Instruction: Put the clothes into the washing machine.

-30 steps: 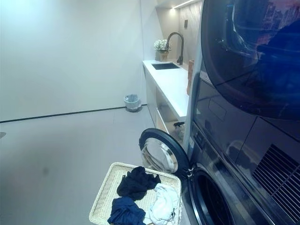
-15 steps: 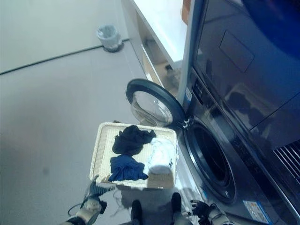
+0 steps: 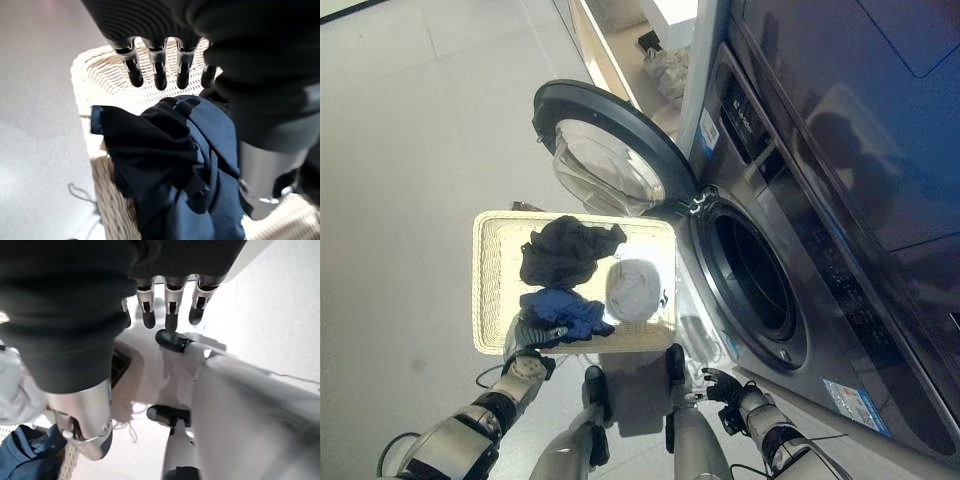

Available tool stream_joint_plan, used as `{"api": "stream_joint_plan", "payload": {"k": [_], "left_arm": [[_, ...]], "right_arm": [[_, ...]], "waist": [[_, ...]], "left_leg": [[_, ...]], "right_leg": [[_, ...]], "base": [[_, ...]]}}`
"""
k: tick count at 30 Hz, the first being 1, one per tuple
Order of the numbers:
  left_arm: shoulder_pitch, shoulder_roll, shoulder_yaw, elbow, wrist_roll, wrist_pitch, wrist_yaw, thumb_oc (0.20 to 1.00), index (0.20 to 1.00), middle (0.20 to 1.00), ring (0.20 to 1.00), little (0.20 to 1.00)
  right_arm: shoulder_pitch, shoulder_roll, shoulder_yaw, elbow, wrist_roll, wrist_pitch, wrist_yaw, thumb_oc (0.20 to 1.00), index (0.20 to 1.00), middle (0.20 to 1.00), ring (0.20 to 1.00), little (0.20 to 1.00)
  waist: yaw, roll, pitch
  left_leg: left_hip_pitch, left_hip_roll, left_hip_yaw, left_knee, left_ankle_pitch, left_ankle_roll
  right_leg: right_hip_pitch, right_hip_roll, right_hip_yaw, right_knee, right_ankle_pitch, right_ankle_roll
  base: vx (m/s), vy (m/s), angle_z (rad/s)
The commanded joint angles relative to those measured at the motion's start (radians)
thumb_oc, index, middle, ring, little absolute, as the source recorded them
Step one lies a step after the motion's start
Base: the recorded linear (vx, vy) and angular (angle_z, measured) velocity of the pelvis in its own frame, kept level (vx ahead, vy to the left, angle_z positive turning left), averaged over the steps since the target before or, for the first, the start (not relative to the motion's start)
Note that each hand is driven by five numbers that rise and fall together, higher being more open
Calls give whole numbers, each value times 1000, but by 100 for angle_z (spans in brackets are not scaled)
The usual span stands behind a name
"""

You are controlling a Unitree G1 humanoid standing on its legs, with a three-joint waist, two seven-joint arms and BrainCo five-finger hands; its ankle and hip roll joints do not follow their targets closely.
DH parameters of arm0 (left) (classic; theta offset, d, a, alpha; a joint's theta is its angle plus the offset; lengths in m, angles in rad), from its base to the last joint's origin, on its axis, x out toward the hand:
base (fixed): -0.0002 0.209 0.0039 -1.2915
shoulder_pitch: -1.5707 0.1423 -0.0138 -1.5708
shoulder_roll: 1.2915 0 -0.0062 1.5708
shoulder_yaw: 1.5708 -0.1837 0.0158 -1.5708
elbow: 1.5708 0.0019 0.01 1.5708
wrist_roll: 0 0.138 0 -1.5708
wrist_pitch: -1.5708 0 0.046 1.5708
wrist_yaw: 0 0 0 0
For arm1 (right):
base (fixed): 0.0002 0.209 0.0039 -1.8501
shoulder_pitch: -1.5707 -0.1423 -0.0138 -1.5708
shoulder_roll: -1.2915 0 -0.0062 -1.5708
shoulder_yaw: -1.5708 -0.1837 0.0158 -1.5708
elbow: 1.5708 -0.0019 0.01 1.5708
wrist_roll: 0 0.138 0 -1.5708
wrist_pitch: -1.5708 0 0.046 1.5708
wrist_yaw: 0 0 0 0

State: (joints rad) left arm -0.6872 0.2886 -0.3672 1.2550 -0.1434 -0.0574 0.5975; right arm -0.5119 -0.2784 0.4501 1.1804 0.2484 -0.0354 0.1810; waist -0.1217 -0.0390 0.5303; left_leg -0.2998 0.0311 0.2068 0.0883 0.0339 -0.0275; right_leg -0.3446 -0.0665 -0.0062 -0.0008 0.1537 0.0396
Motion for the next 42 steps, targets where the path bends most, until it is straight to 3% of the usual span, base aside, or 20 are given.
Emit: {"api": "stream_joint_plan", "payload": {"k": [1, 10, 16, 17, 18, 19, 20, 21, 22, 26, 28, 30, 32, 33, 35, 39, 42], "left_arm": [[-38, 39, 9, 67, -45, 34, 19, 1000, 1000, 1000, 1000, 1000], [-182, 85, 23, 139, -182, 142, 9, 1000, 1000, 1000, 1000, 1000], [-271, 110, -19, 168, -115, 269, -28, 1000, 1000, 1000, 1000, 1000], [-274, 111, -23, 169, -109, 274, -31, 689, 689, 689, 689, 689], [-287, 117, -36, 172, -98, 292, -39, 595, 595, 595, 595, 595], [-309, 128, -56, 175, -70, 309, -49, 379, 379, 379, 379, 379], [-323, 137, -71, 174, -79, 302, -52, 228, 228, 228, 228, 228], [-327, 140, -75, 174, -81, 298, -53, 200, 200, 200, 200, 200], [-336, 145, -79, 173, -78, 294, -60, 200, 200, 200, 200, 200], [-360, 165, -72, 155, -218, 200, -107, 200, 200, 200, 200, 200], [-366, 167, -42, 127, -326, 123, -136, 200, 200, 200, 200, 200], [-364, 169, -30, 109, -361, 97, -144, 200, 200, 200, 200, 200], [-350, 166, -12, 77, -456, 68, -161, 200, 200, 200, 200, 200], [-330, 156, 27, 46, -574, 41, -169, 200, 200, 200, 200, 200], [-303, 149, 57, 21, -627, 2, -167, 200, 200, 200, 200, 200], [-170, 106, 87, -141, -623, -81, -78, 200, 200, 200, 200, 200], [-106, 88, 87, -217, -577, -103, -36, 200, 200, 200, 200, 200]], "right_arm": [[-10, 14, 70, -37, 52, -2, -17, 1000, 1000, 1000, 1000, 1000], [-74, -22, 87, -76, 153, -21, -20, 1000, 1000, 1000, 1000, 1000], [-94, -47, 104, -124, 238, -70, 0, 1000, 1000, 1000, 1000, 1000], [-94, -48, 105, -129, 242, -72, 2, 1000, 1000, 1000, 1000, 1000], [-97, -53, 111, -144, 256, -75, 6, 1000, 1000, 1000, 1000, 1000], [-100, -58, 126, -174, 286, -88, 10, 1000, 1000, 1000, 1000, 1000], [-101, -64, 135, -201, 313, -97, 16, 1000, 1000, 1000, 1000, 1000], [-101, -67, 137, -211, 322, -99, 19, 1000, 1000, 1000, 1000, 1000], [-100, -71, 141, -228, 337, -106, 24, 1000, 1000, 1000, 1000, 1000], [-85, -89, 162, -338, 379, -129, 8, 1000, 1000, 1000, 1000, 1000], [-71, -97, 169, -410, 400, -148, -18, 1000, 1000, 1000, 1000, 1000], [-66, -102, 167, -449, 409, -158, -32, 1000, 1000, 1000, 1000, 1000], [-60, -110, 164, -511, 420, -174, -57, 1000, 1000, 1000, 1000, 1000], [-57, -114, 159, -570, 434, -182, -82, 1000, 1000, 1000, 1000, 1000], [-56, -116, 155, -606, 439, -204, -98, 1000, 1000, 1000, 1000, 1000], [-52, -133, 109, -782, 425, -205, -185, 1000, 1000, 1000, 1000, 1000], [-50, -142, 88, -837, 409, -204, -216, 1000, 1000, 1000, 1000, 1000]], "waist": [[-19, -49, -10], [-55, -64, -10], [-83, -74, -10], [-84, -74, -10], [-87, -76, -10], [-92, -82, -10], [-96, -85, -10], [-97, -86, -10], [-99, -88, -10], [-104, -95, -10], [-102, -94, -10], [-99, -92, -10], [-94, -90, -10], [-86, -86, -10], [-79, -82, -10], [-46, -54, -10], [-28, -36, -10]], "left_leg": [[-122, -90, 9, 235, -162, 30], [-290, -94, 8, 322, -177, 22], [-392, -96, 7, 350, -175, 18], [-397, -96, 7, 351, -174, 18], [-408, -97, 5, 352, -172, 18], [-423, -98, 1, 348, -168, 18], [-435, -99, -2, 344, -163, 17], [-438, -99, -3, 342, -162, 17], [-444, -99, -4, 337, -159, 17], [-474, -100, -24, 315, -138, 13], [-485, -97, -38, 298, -125, 13], [-485, -97, -46, 286, -117, 11], [-484, -95, -58, 266, -103, 8], [-475, -95, -71, 240, -89, 6], [-467, -95, -80, 225, -80, 3], [-445, -93, -114, 167, -30, -11], [-428, -91, -127, 137, -7, -15]], "right_leg": [[-110, 31, 37, 67, -38, 56], [-282, 31, 28, 118, -24, 53], [-387, 41, 30, 135, -1, 50], [-392, 42, 30, 136, 0, 50], [-403, 43, 30, 139, 2, 50], [-419, 47, 32, 141, 5, 49], [-432, 50, 33, 142, 8, 48], [-436, 51, 33, 143, 8, 48], [-442, 53, 33, 143, 8, 48], [-476, 64, 34, 148, 9, 47], [-489, 70, 33, 158, 3, 44], [-490, 73, 31, 159, -1, 43], [-489, 76, 29, 162, -6, 41], [-482, 83, 26, 167, -14, 39], [-476, 85, 23, 171, -21, 38], [-453, 87, 4, 188, -46, 29], [-437, 87, -7, 197, -60, 23]], "base": [[9, 49, -9], [11, 42, -8], [7, 4, -3], [0, 0, 0], [7, -6, 4], [0, 0, 0], [0, 0, 0], [-11, -10, -3], [-16, -27, -6], [-13, -32, -1], [-19, -62, 3], [-24, -67, 6], [-26, -99, 8], [-18, -81, 7], [-24, -85, 8], [-46, -117, 24], [-31, -69, 25]]}}
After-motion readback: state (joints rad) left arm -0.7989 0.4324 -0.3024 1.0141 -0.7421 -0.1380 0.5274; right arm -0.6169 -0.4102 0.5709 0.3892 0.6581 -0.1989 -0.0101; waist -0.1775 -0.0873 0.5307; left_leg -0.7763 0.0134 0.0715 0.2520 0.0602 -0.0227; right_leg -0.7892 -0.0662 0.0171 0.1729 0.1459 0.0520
